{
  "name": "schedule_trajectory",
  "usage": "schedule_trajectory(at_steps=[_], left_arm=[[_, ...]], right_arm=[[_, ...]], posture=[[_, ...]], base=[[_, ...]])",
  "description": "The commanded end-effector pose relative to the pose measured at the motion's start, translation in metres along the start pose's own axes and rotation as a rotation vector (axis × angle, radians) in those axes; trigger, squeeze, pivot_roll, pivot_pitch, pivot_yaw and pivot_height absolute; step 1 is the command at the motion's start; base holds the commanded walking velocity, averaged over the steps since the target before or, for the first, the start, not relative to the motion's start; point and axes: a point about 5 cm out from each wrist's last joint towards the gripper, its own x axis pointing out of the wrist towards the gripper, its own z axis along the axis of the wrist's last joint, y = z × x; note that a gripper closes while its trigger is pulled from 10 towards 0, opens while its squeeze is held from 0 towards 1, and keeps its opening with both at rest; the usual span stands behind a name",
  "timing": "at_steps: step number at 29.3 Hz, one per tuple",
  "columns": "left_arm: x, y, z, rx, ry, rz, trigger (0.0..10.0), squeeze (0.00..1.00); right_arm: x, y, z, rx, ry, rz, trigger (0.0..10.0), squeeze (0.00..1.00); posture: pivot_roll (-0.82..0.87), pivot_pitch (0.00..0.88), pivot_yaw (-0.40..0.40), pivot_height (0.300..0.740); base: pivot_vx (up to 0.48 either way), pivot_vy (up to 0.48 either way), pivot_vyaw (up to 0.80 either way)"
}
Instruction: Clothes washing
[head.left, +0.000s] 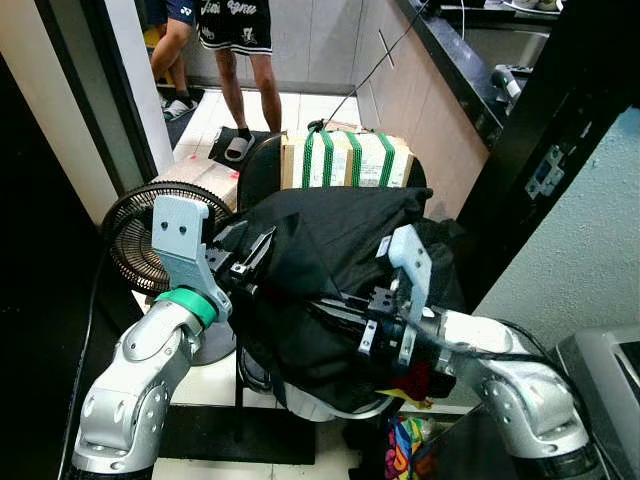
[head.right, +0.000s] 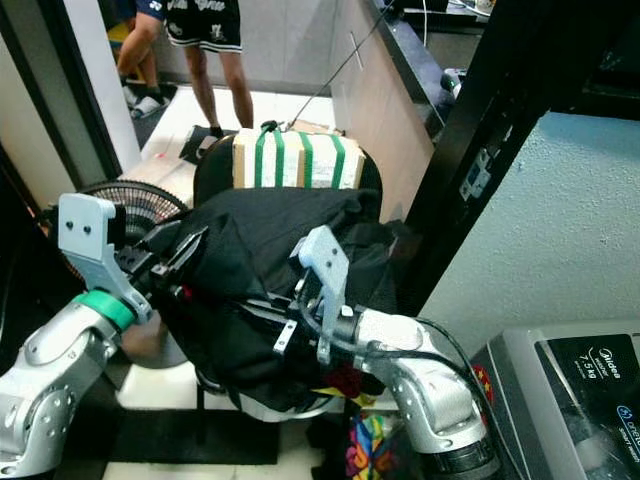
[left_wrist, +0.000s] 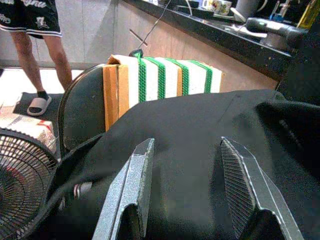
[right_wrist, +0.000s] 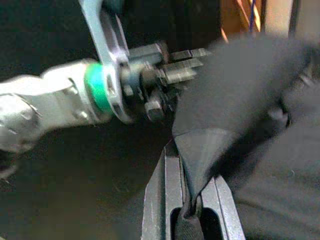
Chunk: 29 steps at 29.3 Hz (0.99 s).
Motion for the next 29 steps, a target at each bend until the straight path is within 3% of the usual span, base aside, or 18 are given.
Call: schedule_trajectory(at_steps=[1, 4, 7, 9, 10, 13, 14, 16, 17, 20, 23, 24, 25, 28, 29], left_arm=[[-0.002, -0.002, -0.002, -0.011, 0.007, -0.009, 10.0, 0.0], [-0.002, -0.002, -0.001, -0.016, 0.002, -0.014, 10.0, 0.0], [-0.003, -0.006, 0.001, -0.027, -0.008, -0.051, 10.0, 0.0], [-0.004, -0.007, 0.001, -0.026, -0.007, -0.06, 10.0, 0.0], [-0.004, -0.007, 0.001, -0.026, -0.007, -0.06, 10.0, 0.0], [-0.004, -0.007, 0.001, -0.024, -0.012, -0.061, 10.0, 0.0], [-0.004, -0.007, 0.001, -0.024, -0.012, -0.061, 10.0, 0.0], [-0.003, -0.007, 0.003, -0.026, -0.02, -0.058, 10.0, 0.0], [-0.003, -0.007, 0.003, -0.026, -0.02, -0.058, 10.0, 0.0], [-0.003, -0.007, 0.004, -0.029, -0.025, -0.063, 10.0, 0.0], [-0.003, -0.007, 0.004, -0.029, -0.025, -0.063, 10.0, 0.0], [-0.003, -0.007, 0.004, -0.031, -0.027, -0.067, 10.0, 0.0], [-0.003, -0.007, 0.004, -0.031, -0.027, -0.067, 10.0, 0.0], [-0.004, -0.008, 0.006, -0.03, -0.034, -0.077, 10.0, 0.0], [-0.004, -0.008, 0.006, -0.03, -0.034, -0.077, 10.0, 0.0]], right_arm=[[0.002, 0.006, 0.009, 0.015, -0.049, 0.054, 0.0, 0.0], [0.001, 0.008, 0.015, 0.035, -0.092, 0.079, 0.0, 0.0], [-0.001, 0.01, 0.035, 0.09, -0.238, 0.123, 0.0, 0.0], [-0.002, 0.01, 0.04, 0.103, -0.272, 0.131, 0.0, 0.0], [-0.002, 0.01, 0.04, 0.103, -0.272, 0.131, 0.0, 0.0], [-0.008, 0.0, 0.063, 0.119, -0.45, 0.06, 0.0, 0.0], [-0.008, 0.0, 0.063, 0.119, -0.45, 0.06, 0.0, 0.0], [-0.013, -0.026, 0.08, 0.081, -0.558, -0.168, 0.0, 0.0], [-0.013, -0.026, 0.08, 0.081, -0.558, -0.168, 0.0, 0.0], [-0.026, -0.051, 0.093, 0.033, -0.634, -0.407, 0.0, 0.0], [-0.026, -0.051, 0.093, 0.033, -0.634, -0.407, 0.0, 0.0], [-0.032, -0.059, 0.096, -0.003, -0.643, -0.512, 0.0, 0.0], [-0.032, -0.059, 0.096, -0.003, -0.643, -0.512, 0.0, 0.0], [-0.063, -0.082, 0.106, -0.155, -0.685, -0.921, 0.0, 0.0], [-0.063, -0.082, 0.106, -0.155, -0.685, -0.921, 0.0, 0.0]], posture=[[0.12, 0.029, 0.019, 0.74], [0.12, 0.029, 0.019, 0.74], [0.12, 0.028, 0.016, 0.74], [0.12, 0.028, 0.016, 0.74], [0.12, 0.028, 0.016, 0.74], [0.12, 0.027, 0.016, 0.74], [0.12, 0.027, 0.016, 0.74], [0.12, 0.025, 0.016, 0.74], [0.12, 0.025, 0.016, 0.74], [0.12, 0.023, 0.016, 0.74], [0.12, 0.023, 0.016, 0.74], [0.12, 0.023, 0.016, 0.74], [0.12, 0.023, 0.016, 0.74], [0.12, 0.023, 0.016, 0.74], [0.12, 0.023, 0.016, 0.74]], base=[[0.0, 0.0, 0.0], [0.0, 0.0, 0.0], [0.0, 0.0, 0.0], [0.0, 0.0, 0.0], [0.0, 0.0, 0.0], [0.0, 0.0, 0.0], [0.0, 0.0, 0.0], [0.0, 0.0, 0.0], [0.0, 0.0, 0.0], [0.0, 0.0, 0.0], [0.0, 0.0, 0.0], [0.0, 0.0, 0.0], [0.0, 0.0, 0.0], [0.0, 0.0, 0.0], [0.0, 0.0, 0.0]])
